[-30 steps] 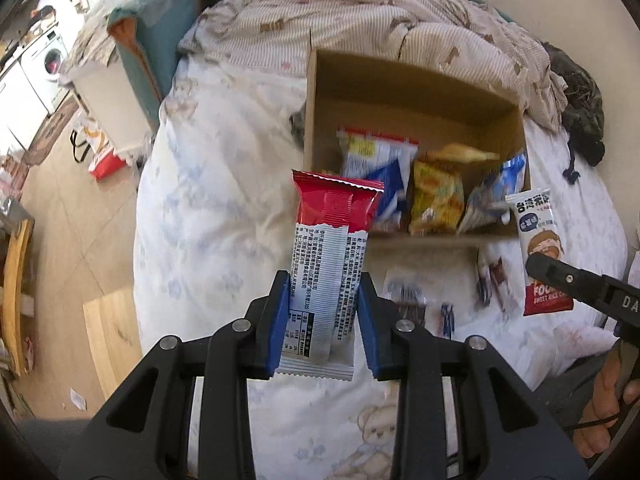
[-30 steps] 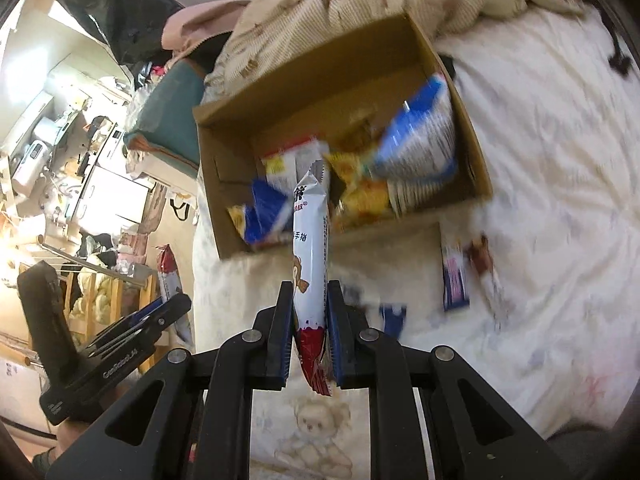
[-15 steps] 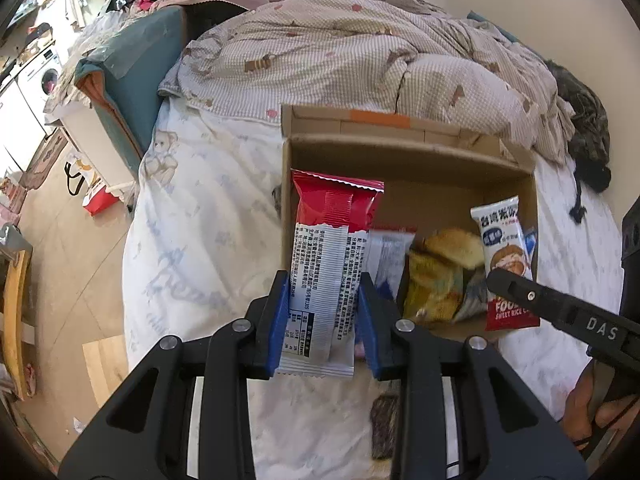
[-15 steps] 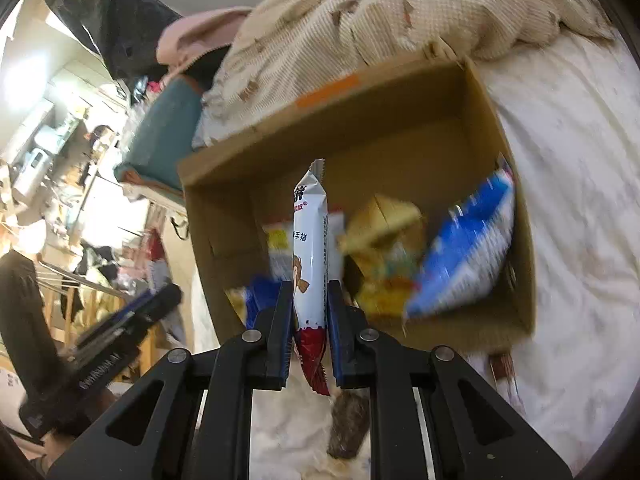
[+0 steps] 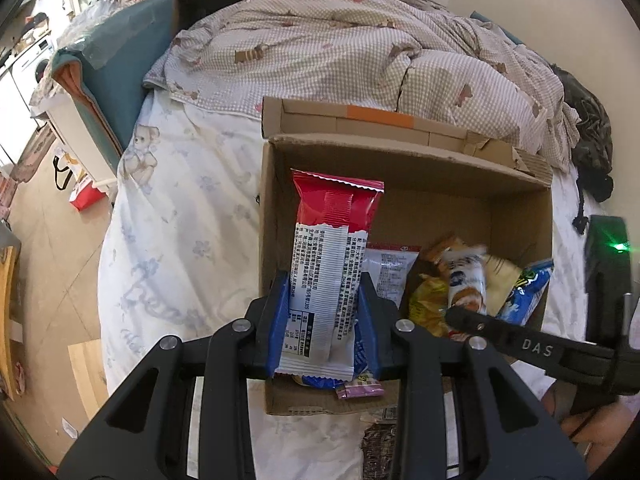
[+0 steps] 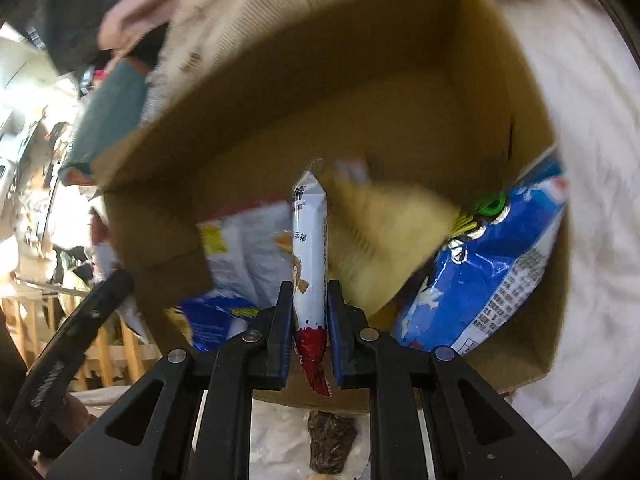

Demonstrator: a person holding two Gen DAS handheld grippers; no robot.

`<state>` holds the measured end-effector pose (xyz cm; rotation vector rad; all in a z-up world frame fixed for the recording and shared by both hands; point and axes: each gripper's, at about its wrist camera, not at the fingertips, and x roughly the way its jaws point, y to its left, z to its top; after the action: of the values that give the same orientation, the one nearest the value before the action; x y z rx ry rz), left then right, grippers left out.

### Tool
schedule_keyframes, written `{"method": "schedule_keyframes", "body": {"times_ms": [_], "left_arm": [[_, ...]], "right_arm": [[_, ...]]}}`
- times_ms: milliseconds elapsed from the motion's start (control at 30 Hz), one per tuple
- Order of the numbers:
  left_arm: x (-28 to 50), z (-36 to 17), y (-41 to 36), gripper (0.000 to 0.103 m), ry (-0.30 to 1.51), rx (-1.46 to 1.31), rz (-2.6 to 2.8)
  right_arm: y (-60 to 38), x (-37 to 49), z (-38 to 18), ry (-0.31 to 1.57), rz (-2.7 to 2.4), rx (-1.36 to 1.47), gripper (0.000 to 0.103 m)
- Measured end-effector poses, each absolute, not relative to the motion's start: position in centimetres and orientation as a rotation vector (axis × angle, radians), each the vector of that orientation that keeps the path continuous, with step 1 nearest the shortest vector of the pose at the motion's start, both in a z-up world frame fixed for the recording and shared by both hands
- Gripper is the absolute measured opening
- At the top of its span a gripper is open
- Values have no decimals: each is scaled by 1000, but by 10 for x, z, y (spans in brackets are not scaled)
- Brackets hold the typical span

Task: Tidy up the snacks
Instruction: 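Carry both bars into the box and open both grippers, then withdraw both open grippers from the box toward the chocolate bars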

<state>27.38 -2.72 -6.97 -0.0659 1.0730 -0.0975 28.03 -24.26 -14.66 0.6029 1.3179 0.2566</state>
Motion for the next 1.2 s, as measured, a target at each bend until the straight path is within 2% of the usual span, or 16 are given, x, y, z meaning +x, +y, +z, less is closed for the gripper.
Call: {"method": "schedule_keyframes", "body": {"times_ms": [333, 567, 633, 700, 733, 767, 800, 833, 900, 1200], "left_arm": [[276, -73, -27, 28, 1055, -70, -106], [279, -74, -23, 29, 1022, -118, -120], [277, -72, -23, 30, 1006, -147, -150], [275, -70, -26, 45, 999, -151, -173], [274, -68, -27, 60, 991, -147, -173], [272, -65, -28, 68, 972, -142, -168], [270, -61, -29, 76, 953, -140, -165], [268, -58, -29, 83, 930, -137, -166], [265, -52, -30, 91, 897, -124, -166], [257, -47, -23, 92, 859, -116, -145]], "right_arm": [[-244, 279, -112, 1155, 334, 588, 16], [-250, 280, -110, 1116, 344, 600, 17], [-251, 281, -105, 1092, 342, 608, 20], [-254, 281, -100, 1064, 342, 616, 21], [-256, 281, -98, 1053, 346, 625, 22], [-258, 281, -96, 1040, 351, 638, 25], [-261, 280, -94, 1026, 356, 653, 36], [-263, 280, -92, 1016, 356, 662, 58], [-265, 277, -86, 973, 343, 682, 79], [-269, 270, -69, 945, 335, 622, 79]]}}
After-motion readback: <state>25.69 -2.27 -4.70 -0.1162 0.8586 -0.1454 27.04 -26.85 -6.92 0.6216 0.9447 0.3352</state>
